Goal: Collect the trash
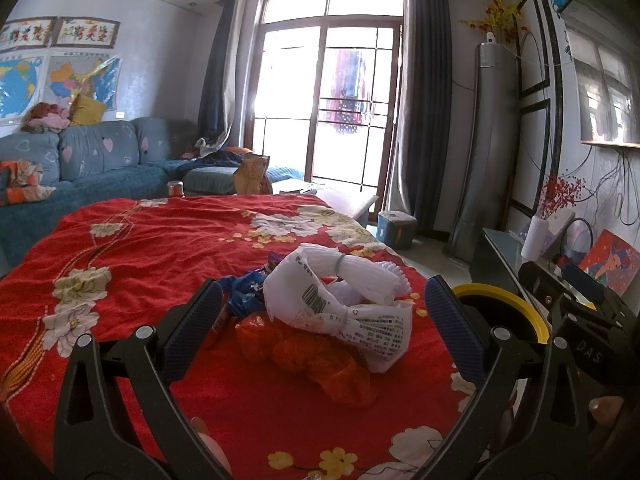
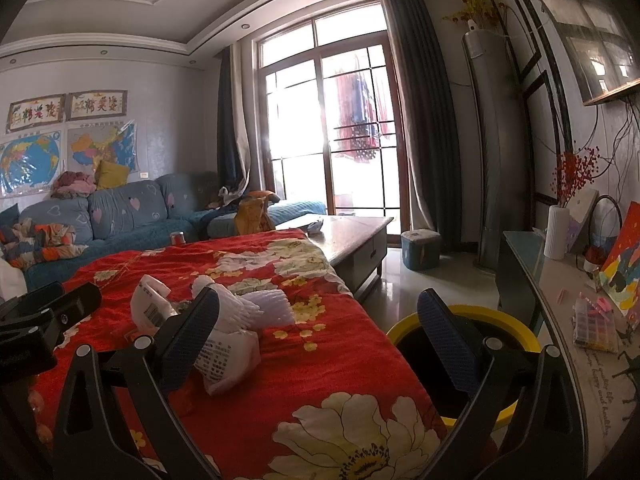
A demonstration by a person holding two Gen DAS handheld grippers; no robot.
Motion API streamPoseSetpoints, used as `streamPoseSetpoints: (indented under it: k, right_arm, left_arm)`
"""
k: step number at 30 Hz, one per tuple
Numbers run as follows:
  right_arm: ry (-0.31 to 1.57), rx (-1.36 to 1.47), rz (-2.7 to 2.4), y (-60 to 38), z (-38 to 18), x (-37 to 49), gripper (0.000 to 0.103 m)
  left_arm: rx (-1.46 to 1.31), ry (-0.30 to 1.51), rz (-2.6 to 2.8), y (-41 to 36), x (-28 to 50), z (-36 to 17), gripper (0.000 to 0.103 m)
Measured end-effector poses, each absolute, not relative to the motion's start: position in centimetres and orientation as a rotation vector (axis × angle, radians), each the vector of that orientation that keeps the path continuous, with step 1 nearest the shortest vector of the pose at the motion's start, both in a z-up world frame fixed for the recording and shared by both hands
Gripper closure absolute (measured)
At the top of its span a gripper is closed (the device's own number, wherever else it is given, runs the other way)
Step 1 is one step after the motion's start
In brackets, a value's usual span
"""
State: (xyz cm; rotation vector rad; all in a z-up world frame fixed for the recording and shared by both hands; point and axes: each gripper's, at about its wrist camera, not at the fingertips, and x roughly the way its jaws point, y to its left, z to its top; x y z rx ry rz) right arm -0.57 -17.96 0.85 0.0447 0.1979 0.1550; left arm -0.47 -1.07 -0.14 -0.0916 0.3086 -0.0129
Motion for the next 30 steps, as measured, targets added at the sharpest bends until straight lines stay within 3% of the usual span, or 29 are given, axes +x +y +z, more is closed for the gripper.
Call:
streamPoseSetpoints:
  k: [14,30]
  right_arm:
    - [0.221,0.032,0.209,-16.9,-0.4,-0.4,0.006]
    - [0.29,-0.109,0.473,-9.3,0.5,0.1,0.006]
  left_arm:
    - [-0.116,0.325,0.011,-0.3,-0.1,-0.1,0.01]
    - [-0.176,0.319,0.159,5.2,0.9,0.8,0.01]
